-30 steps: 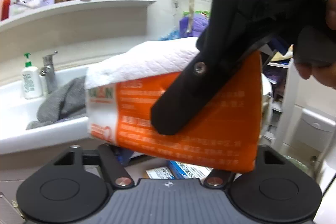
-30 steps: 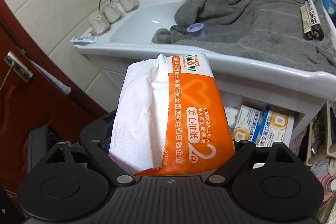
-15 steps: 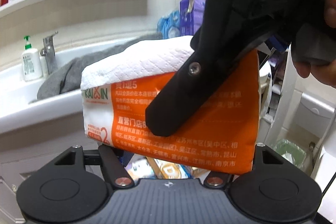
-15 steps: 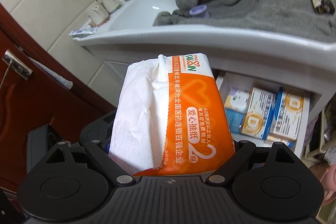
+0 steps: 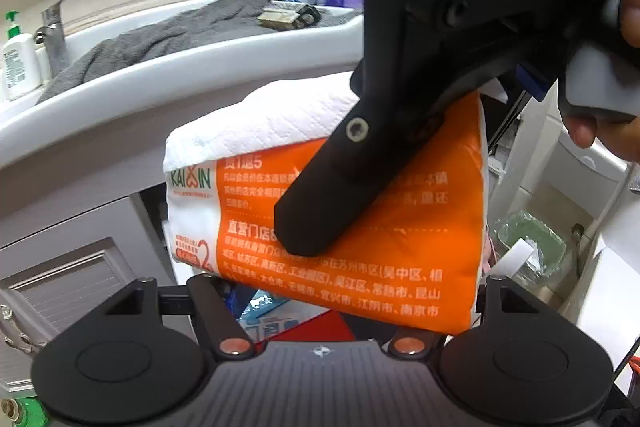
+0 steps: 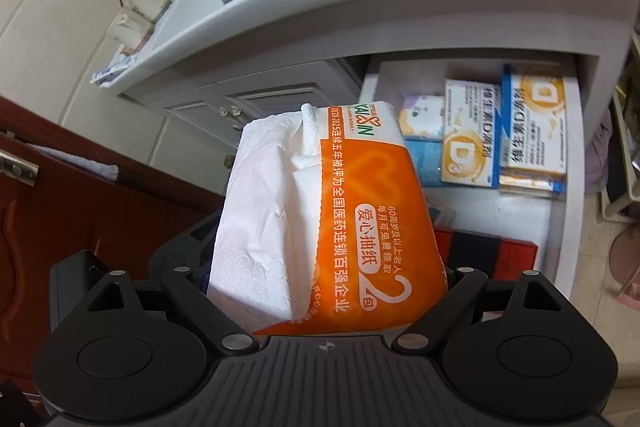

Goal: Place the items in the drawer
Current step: 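Carry the tissue pack with the right gripper down toward the open drawer, then lower the tissue pack into the drawer beside the vitamin D boxes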

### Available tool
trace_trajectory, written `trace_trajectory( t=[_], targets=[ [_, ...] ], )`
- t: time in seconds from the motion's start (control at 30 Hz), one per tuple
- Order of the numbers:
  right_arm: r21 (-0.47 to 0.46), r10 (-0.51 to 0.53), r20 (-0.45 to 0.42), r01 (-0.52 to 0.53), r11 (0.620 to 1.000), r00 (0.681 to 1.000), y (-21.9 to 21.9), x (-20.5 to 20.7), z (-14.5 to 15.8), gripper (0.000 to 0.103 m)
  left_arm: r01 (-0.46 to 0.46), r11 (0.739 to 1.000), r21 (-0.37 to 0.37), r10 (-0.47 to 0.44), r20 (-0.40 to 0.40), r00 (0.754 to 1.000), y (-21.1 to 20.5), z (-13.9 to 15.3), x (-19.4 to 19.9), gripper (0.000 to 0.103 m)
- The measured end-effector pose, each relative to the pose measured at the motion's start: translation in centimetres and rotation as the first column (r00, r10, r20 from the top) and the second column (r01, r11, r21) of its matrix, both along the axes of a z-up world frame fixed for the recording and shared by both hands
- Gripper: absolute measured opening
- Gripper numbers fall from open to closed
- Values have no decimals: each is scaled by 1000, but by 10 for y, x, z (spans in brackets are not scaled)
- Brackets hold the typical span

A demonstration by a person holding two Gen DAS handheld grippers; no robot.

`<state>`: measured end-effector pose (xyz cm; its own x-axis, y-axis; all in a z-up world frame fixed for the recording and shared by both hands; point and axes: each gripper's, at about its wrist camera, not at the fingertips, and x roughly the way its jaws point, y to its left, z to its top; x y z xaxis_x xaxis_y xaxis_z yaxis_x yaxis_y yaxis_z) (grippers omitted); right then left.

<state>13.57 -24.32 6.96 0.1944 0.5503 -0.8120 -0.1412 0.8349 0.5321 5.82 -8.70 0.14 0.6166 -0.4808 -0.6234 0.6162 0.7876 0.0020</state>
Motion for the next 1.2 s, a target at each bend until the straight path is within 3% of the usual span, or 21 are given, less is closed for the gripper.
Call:
trace_trajectory(
  t=[0.4,0.7,1.2],
  targets=[
    [-43,-84,-22,83,996,996,-49,-14,10,89,92,996,-17,-93,-24,995,-47,8,-13,79],
    [-39,-82,-54,80,996,995,-41,33,-20,89,-9,1000,24,11,-106,994,-43,-7,44,81],
    [60,-78,-146,87,994,986,-41,71,-66,89,-102,990,96,118,-181,976,-32,-35,74,81]
  ],
)
